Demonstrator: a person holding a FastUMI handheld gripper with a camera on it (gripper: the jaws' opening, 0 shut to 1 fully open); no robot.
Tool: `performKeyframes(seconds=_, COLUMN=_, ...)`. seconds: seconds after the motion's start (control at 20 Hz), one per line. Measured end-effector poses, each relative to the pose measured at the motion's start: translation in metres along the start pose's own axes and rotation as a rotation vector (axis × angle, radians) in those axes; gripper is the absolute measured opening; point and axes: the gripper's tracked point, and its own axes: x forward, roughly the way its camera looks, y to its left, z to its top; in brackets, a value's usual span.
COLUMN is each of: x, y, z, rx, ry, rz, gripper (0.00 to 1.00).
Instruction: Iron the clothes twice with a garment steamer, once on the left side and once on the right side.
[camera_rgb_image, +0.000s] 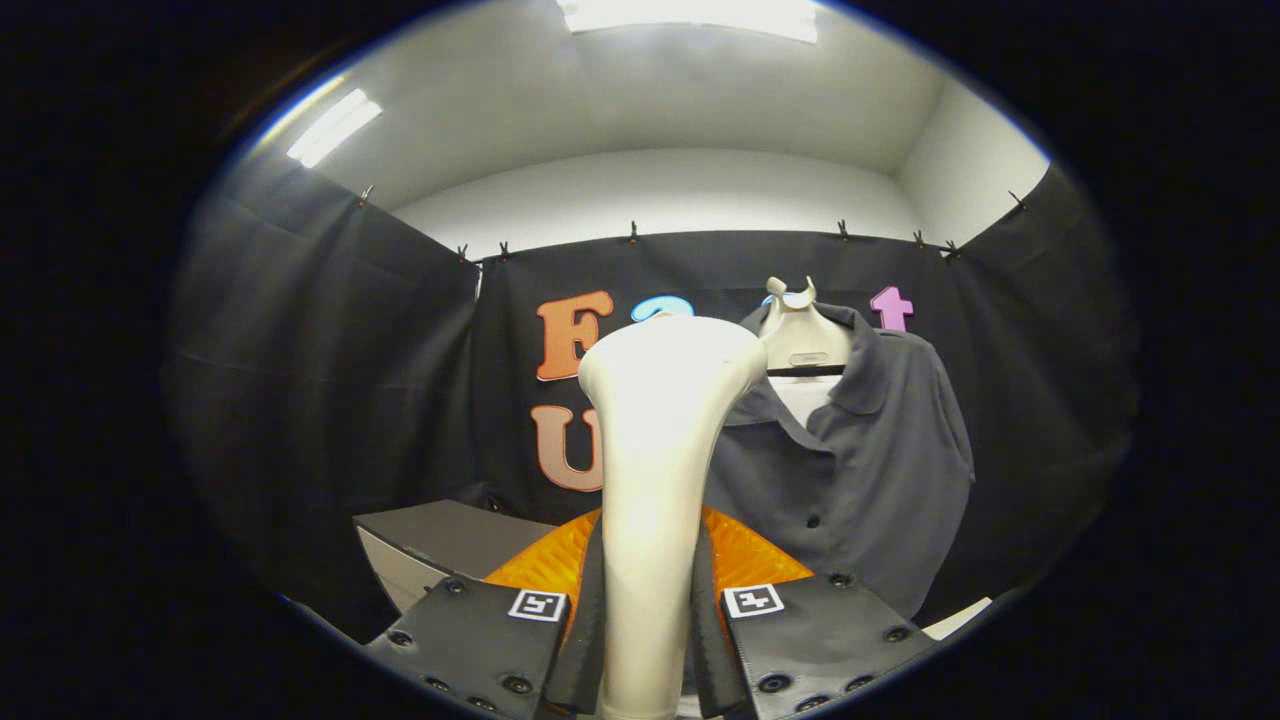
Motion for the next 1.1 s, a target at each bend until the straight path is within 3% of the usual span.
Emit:
performKeyframes(seconds=0.45, x=0.029, y=-0.06, z=-0.043, rx=0.044, ry=0.039, rz=-0.085, gripper=0.43)
performKeyframes(seconds=1.1, x=0.093, y=-0.07, z=-0.078, rx=0.067, ry=0.08, rz=-0.032, gripper=0.43)
